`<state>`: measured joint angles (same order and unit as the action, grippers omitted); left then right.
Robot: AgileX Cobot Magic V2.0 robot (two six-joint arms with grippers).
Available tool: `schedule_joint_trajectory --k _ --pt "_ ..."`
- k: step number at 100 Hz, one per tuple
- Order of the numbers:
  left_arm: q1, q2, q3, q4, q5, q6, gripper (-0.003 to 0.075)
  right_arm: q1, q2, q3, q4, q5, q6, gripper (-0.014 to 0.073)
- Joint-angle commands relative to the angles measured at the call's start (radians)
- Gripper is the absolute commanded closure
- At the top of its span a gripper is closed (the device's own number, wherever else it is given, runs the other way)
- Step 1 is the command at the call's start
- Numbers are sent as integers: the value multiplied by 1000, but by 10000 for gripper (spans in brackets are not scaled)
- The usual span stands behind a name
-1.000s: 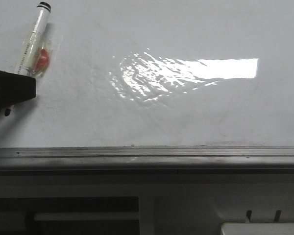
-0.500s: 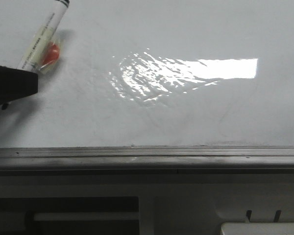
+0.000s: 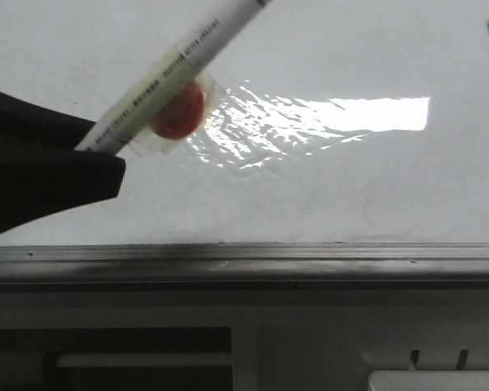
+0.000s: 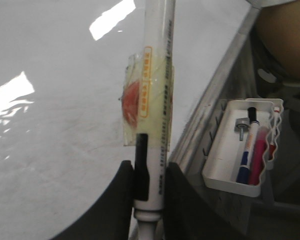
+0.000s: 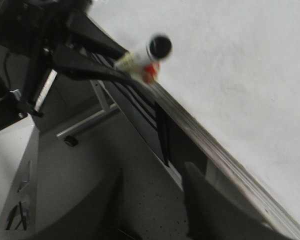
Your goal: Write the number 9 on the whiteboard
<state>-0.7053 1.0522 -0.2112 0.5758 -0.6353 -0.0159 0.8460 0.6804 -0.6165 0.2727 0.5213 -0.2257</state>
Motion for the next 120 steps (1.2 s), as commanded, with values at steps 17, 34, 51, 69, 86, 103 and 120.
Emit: schedule_joint_trajectory --k 17,34,51,69,86,103,120 --pt "-7 -13 -26 61 -88 -9 740 52 165 -145 13 -95 -14 227" --pt "-7 -13 -26 61 -88 -9 740 52 262 -207 13 -90 -14 227" --pt "-7 -13 -26 61 -88 -9 740 52 341 -242 15 -86 -14 258" --pt "-7 -13 -26 61 -88 -9 740 52 376 -246 18 -96 -14 279" --pt "-7 -13 -26 61 -88 -9 740 52 380 -246 43 -151 -14 280" --pt "-7 -13 -26 61 -88 -9 740 52 387 -248 47 -148 -14 325" --pt "-7 -13 -26 61 -88 -9 740 52 397 -248 69 -146 -14 383"
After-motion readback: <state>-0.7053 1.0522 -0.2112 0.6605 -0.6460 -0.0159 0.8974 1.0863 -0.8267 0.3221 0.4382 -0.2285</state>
